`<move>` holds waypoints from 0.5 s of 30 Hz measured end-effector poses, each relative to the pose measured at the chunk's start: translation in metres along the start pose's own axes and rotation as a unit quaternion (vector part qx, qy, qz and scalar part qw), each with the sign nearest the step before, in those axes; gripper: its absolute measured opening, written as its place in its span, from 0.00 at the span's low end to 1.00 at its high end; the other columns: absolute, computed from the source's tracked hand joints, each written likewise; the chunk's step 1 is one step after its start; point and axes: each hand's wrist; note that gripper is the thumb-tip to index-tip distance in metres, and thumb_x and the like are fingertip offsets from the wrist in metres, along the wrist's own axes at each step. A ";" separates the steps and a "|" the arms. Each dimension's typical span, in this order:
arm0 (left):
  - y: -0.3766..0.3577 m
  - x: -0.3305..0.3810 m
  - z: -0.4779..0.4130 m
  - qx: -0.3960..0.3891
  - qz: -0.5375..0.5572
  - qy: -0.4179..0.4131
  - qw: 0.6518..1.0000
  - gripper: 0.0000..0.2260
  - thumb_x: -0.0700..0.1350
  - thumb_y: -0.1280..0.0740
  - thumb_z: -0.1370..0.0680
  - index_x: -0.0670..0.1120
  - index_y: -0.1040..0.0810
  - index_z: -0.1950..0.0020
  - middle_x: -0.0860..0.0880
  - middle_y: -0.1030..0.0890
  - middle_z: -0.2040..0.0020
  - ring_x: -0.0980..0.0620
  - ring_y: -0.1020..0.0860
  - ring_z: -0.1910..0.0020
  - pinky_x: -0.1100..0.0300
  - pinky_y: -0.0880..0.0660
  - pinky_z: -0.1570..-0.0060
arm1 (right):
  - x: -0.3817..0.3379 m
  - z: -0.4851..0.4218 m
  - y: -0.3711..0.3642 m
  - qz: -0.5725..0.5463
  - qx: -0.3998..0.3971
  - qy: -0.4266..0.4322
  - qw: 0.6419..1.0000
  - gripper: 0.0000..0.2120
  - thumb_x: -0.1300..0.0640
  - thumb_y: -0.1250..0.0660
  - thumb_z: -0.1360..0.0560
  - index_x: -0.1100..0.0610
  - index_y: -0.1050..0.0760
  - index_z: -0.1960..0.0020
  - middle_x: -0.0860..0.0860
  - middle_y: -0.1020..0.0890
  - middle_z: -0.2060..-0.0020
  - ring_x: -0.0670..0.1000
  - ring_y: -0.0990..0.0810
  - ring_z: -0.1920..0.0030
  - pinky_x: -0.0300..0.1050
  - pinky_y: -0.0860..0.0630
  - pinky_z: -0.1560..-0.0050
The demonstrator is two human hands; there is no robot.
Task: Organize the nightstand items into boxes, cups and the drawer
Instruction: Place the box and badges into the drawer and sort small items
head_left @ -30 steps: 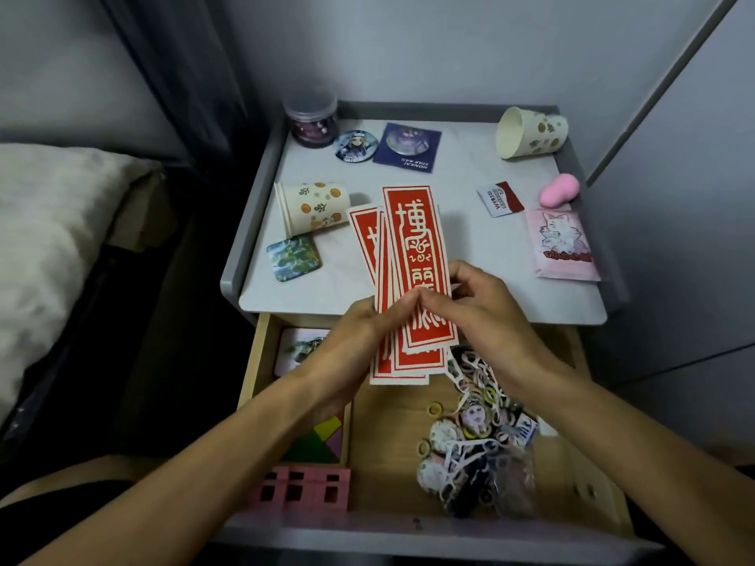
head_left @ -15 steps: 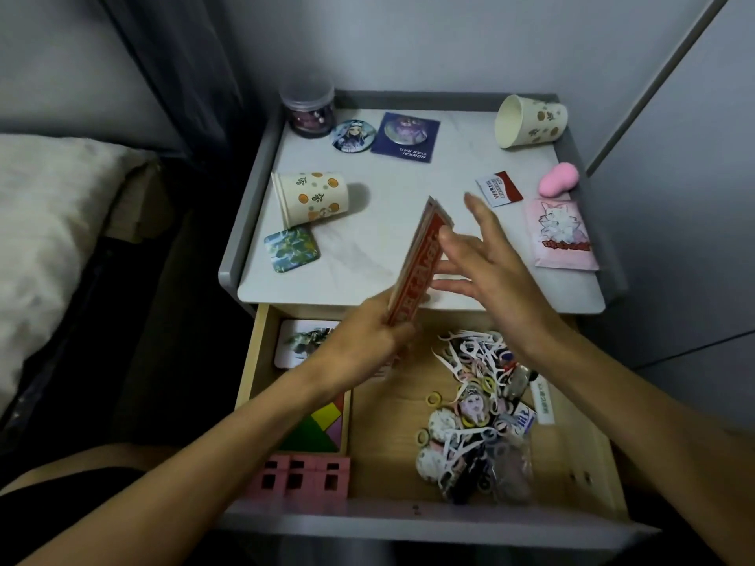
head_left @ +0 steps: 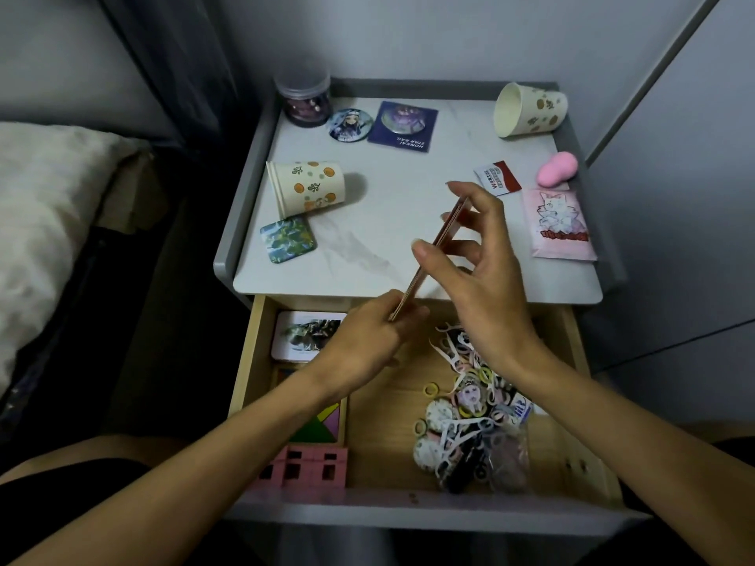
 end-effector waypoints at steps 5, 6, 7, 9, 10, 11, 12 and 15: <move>0.000 -0.006 0.000 0.050 -0.077 -0.030 0.995 0.12 0.52 0.39 0.19 0.50 0.22 0.40 0.49 0.18 0.50 0.48 0.19 0.53 0.44 0.20 0.52 | 0.005 0.015 -0.011 -0.032 -0.003 -0.019 0.999 0.30 0.55 0.29 0.24 0.42 0.40 0.29 0.49 0.25 0.42 0.50 0.18 0.46 0.50 0.19 0.47; 0.000 -0.007 0.002 0.056 -0.096 -0.039 0.993 0.14 0.54 0.41 0.22 0.51 0.22 0.41 0.51 0.18 0.52 0.48 0.19 0.53 0.43 0.20 0.52 | 0.006 0.016 -0.011 -0.040 -0.006 -0.025 0.999 0.32 0.55 0.29 0.24 0.41 0.42 0.27 0.49 0.24 0.43 0.49 0.18 0.47 0.48 0.19 0.49; 0.000 -0.009 0.002 0.061 -0.113 -0.045 0.991 0.16 0.57 0.42 0.24 0.53 0.22 0.42 0.51 0.18 0.54 0.48 0.20 0.54 0.43 0.21 0.53 | 0.006 0.017 -0.012 -0.048 -0.008 -0.029 0.998 0.34 0.55 0.29 0.24 0.40 0.44 0.26 0.49 0.23 0.44 0.49 0.17 0.48 0.46 0.19 0.50; 0.000 -0.011 0.001 0.072 -0.146 -0.061 0.985 0.17 0.59 0.43 0.22 0.54 0.23 0.41 0.51 0.19 0.55 0.48 0.21 0.55 0.43 0.21 0.55 | 0.005 0.017 -0.011 -0.053 -0.008 -0.027 0.998 0.36 0.53 0.29 0.24 0.40 0.46 0.24 0.48 0.22 0.45 0.47 0.17 0.50 0.42 0.21 0.52; -0.001 -0.013 -0.001 0.076 -0.164 -0.070 0.981 0.15 0.58 0.43 0.20 0.54 0.24 0.40 0.51 0.18 0.54 0.48 0.21 0.56 0.43 0.20 0.57 | 0.004 0.017 -0.011 -0.052 -0.007 -0.023 0.998 0.36 0.51 0.29 0.25 0.40 0.46 0.24 0.47 0.22 0.45 0.46 0.17 0.50 0.40 0.21 0.53; -0.002 -0.014 -0.002 0.078 -0.180 -0.079 0.977 0.13 0.57 0.43 0.19 0.54 0.24 0.40 0.51 0.18 0.54 0.48 0.21 0.57 0.44 0.20 0.58 | 0.003 0.017 -0.011 -0.051 -0.006 -0.020 0.998 0.36 0.49 0.30 0.25 0.39 0.46 0.24 0.47 0.23 0.45 0.45 0.17 0.51 0.38 0.22 0.53; -0.002 -0.016 -0.003 0.077 -0.194 -0.087 0.974 0.12 0.56 0.42 0.18 0.54 0.25 0.40 0.51 0.18 0.54 0.48 0.21 0.58 0.44 0.20 0.59 | 0.002 0.017 -0.011 -0.050 -0.006 -0.019 0.999 0.36 0.47 0.31 0.26 0.38 0.46 0.25 0.47 0.23 0.45 0.45 0.17 0.51 0.37 0.22 0.54; -0.003 -0.019 -0.002 0.071 -0.219 -0.102 0.968 0.09 0.53 0.41 0.17 0.53 0.25 0.43 0.50 0.19 0.55 0.47 0.21 0.60 0.45 0.21 0.60 | 0.005 0.016 -0.011 -0.046 -0.012 -0.022 0.999 0.30 0.48 0.32 0.23 0.36 0.42 0.27 0.47 0.22 0.47 0.48 0.17 0.50 0.39 0.21 0.53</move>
Point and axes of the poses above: each hand's wrist, its own z-axis away from the middle knuckle, its own y-axis out of the back of the hand, x = y × z
